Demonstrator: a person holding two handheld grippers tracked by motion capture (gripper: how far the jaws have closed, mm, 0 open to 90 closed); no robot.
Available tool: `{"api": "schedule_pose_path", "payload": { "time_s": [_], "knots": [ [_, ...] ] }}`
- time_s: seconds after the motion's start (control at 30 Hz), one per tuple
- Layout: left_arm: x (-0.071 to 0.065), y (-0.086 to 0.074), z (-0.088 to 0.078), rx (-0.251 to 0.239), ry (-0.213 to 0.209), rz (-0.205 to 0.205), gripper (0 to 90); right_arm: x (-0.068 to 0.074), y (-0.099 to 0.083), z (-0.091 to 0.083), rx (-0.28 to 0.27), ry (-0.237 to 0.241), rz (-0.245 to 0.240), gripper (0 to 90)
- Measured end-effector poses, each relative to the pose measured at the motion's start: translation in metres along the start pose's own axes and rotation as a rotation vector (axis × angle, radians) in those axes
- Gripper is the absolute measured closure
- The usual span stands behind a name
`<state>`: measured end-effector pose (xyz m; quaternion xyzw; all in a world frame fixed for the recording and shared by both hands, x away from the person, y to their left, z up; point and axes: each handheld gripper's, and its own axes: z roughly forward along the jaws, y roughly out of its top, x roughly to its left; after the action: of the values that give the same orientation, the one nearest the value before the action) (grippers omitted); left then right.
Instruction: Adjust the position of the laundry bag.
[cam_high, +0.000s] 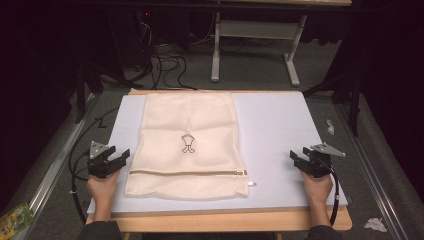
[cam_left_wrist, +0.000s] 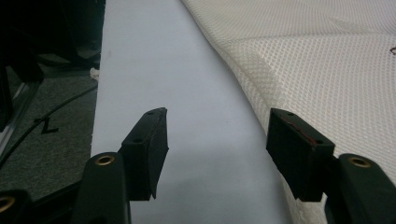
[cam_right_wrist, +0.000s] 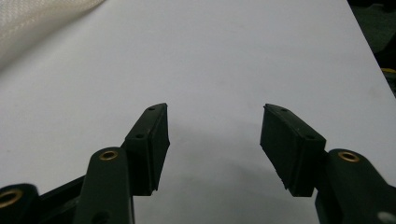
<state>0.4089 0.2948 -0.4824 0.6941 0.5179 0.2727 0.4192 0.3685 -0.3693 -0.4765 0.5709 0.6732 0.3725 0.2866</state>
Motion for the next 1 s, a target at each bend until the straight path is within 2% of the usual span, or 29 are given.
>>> {"api": "schedule_pose_path", "payload": {
  "time_s": [0.4, 0.53, 0.63, 0.8, 1.0],
  "knots": [
    [0.0005, 0.0001, 0.0003, 0.003, -0.004, -0.003, 38.2, -0.0005, -0.0002, -0.0005, -0.005, 0.0, 0.007, 42.0],
    [0.0017, 0.0, 0.0005, -0.002, -0.006, -0.019, 39.4, -0.0012, -0.0004, -0.0008, -0.013, -0.005, 0.01, 39.8],
    [0.0012, 0.0002, 0.0006, 0.005, -0.005, -0.009, 39.0, -0.0017, -0.0005, -0.0011, -0.013, -0.006, 0.014, 38.9],
    [0.002, 0.0004, 0.0011, 0.007, -0.008, -0.017, 37.0, -0.0003, 0.0002, 0.0001, 0.002, -0.017, 0.011, 40.3],
    [0.0022, 0.0009, 0.0013, 0.007, -0.01, -0.015, 35.5, 0.0014, 0.0018, 0.0031, 0.033, -0.012, -0.017, 39.2]
  ]
}}
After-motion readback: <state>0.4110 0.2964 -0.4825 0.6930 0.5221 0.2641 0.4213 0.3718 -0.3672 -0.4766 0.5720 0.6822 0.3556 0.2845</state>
